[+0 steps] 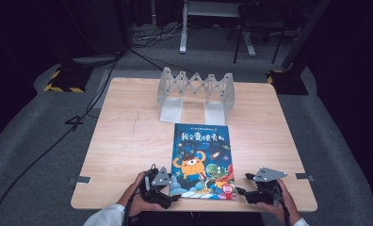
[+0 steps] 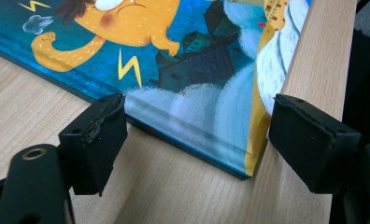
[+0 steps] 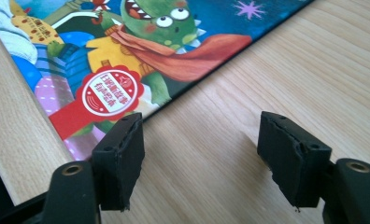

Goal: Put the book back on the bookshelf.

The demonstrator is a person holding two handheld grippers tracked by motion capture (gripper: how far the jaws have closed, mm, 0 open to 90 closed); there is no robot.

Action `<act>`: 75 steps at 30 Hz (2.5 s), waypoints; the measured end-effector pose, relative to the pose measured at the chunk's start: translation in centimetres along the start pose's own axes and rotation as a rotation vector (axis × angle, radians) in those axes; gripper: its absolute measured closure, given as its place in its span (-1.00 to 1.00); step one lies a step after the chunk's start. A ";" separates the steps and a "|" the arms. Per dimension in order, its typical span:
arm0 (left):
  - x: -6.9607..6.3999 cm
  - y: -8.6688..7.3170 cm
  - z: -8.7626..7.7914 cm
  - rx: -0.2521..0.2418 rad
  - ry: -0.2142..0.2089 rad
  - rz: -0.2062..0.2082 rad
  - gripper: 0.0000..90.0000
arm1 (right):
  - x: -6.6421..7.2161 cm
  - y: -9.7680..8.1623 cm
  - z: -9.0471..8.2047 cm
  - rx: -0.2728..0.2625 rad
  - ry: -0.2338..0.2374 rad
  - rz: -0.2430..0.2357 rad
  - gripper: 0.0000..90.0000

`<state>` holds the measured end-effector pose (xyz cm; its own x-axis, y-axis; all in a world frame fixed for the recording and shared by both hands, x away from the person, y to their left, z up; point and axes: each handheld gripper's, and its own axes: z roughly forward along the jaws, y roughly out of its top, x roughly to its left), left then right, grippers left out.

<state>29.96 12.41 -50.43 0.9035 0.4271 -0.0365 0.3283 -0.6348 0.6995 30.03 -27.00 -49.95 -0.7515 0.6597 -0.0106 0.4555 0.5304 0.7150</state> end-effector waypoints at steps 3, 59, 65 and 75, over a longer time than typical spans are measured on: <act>0.2 -0.4 -0.4 0.009 0.013 0.002 -0.62 | -0.3 -0.1 -0.1 0.000 -0.001 0.002 -0.33; 1.6 -0.3 -0.3 0.014 0.033 -0.001 -0.67 | 3.2 4.2 -0.9 0.538 0.086 -0.142 0.42; 1.5 -0.2 -0.1 0.014 0.024 0.006 -0.67 | 3.3 5.2 -0.1 0.601 0.103 -0.174 0.69; 1.6 -0.1 -0.1 0.014 0.018 0.007 -0.67 | 3.0 4.9 -0.4 0.574 0.142 -0.169 0.84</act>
<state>31.32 13.24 -50.49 0.9010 0.4335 -0.0187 0.3255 -0.6467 0.6899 29.77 -22.61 -46.23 -0.8739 0.4851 0.0306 0.4793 0.8495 0.2203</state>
